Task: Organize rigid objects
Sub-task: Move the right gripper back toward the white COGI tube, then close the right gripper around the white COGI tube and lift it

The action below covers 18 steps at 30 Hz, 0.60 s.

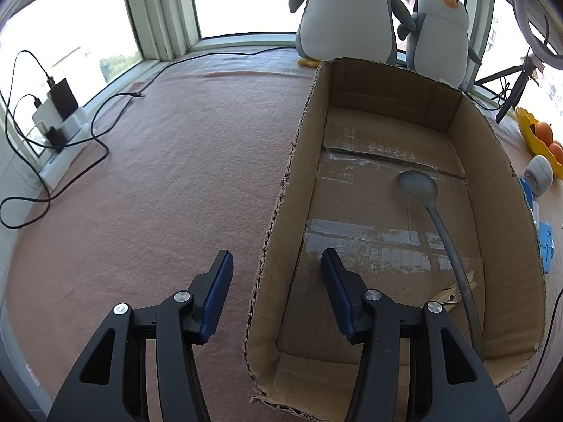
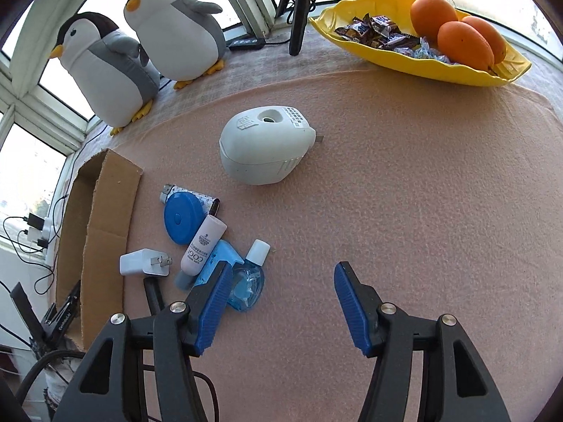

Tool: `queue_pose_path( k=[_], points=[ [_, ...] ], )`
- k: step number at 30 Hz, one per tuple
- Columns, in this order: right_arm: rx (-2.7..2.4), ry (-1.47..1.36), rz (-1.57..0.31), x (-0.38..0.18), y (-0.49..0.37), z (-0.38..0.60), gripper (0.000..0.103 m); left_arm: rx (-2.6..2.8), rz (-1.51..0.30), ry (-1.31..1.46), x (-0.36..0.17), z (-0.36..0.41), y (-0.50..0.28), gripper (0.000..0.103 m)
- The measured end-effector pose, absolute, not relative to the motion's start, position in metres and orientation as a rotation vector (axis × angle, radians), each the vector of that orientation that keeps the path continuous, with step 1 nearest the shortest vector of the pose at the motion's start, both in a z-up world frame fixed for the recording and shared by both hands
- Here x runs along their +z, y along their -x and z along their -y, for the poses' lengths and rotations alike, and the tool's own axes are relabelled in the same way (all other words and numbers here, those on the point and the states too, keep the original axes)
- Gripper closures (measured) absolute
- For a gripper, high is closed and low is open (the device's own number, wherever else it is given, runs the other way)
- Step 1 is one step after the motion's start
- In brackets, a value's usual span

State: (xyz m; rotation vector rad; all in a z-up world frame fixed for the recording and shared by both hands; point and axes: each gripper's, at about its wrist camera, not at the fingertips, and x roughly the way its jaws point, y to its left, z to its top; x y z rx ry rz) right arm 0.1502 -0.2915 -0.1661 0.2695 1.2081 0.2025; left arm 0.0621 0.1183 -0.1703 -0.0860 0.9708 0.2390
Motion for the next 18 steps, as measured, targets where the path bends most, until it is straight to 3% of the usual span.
queue_pose_path(
  k=[7, 18],
  points=[
    [0.241, -0.26, -1.245, -0.177, -0.148, 0.279, 0.06, 0.239, -0.97, 0.085, -0.17, -0.118, -0.062, 0.051],
    [0.23, -0.249, -1.207, -0.169, -0.145, 0.272, 0.06, 0.238, -0.97, 0.091, -0.171, -0.118, -0.062, 0.051]
  ],
)
